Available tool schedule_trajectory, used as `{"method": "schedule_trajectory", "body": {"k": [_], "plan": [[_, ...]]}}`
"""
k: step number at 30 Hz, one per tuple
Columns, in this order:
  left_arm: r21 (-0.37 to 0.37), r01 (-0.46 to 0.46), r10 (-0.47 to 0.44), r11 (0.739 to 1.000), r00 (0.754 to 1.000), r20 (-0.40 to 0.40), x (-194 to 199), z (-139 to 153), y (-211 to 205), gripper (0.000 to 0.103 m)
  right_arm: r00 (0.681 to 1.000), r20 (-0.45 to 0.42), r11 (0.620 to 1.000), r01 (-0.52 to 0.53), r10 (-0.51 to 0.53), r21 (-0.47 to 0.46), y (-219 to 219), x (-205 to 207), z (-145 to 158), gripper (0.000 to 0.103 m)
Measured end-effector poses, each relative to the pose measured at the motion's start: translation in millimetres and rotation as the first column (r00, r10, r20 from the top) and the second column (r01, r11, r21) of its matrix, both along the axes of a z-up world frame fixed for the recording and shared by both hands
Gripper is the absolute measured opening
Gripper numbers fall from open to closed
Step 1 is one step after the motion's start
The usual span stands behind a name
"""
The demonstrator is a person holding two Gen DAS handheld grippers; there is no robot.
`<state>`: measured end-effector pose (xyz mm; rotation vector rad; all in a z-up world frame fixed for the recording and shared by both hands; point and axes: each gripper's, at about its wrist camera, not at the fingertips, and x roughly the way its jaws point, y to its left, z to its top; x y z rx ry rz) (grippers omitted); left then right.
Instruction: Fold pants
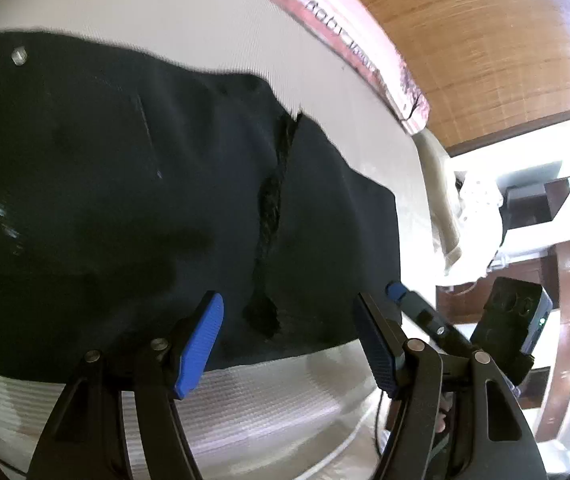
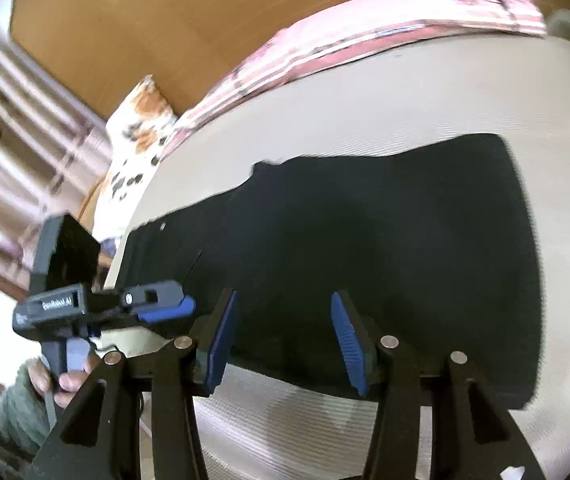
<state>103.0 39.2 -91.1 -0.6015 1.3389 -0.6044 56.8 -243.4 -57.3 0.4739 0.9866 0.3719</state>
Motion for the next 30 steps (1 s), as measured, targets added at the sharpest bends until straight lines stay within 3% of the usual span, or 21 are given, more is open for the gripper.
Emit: {"method": "schedule_trajectory", "body": {"k": [6,10,12,30], "plan": [[-0.006,0.014,-0.014,1.0,0.996,-0.092,5,-16,-15,0.065,0.996,-0.008,0.996,0.084,-0.084,0.022,-22,-5,-3,0.047],[-0.016,0.007,-0.009,1.0,0.988,-0.153,8,-29,-18,0.046,0.994,-0.026,0.993,0.111,-0.11,0.041,-26,-4,-10,0.047],[-0.018,0.005,-0.008,1.0,0.984,-0.177,7,-34,-19,0.043,0.993,-0.035,0.992,0.118,-0.117,0.051,-29,-5,-13,0.047],[-0.08,0.027,-0.043,0.996,0.976,-0.211,20,-45,-47,0.042,0.986,-0.064,0.983,0.158,-0.152,0.096,-45,-4,-26,0.047]]}}
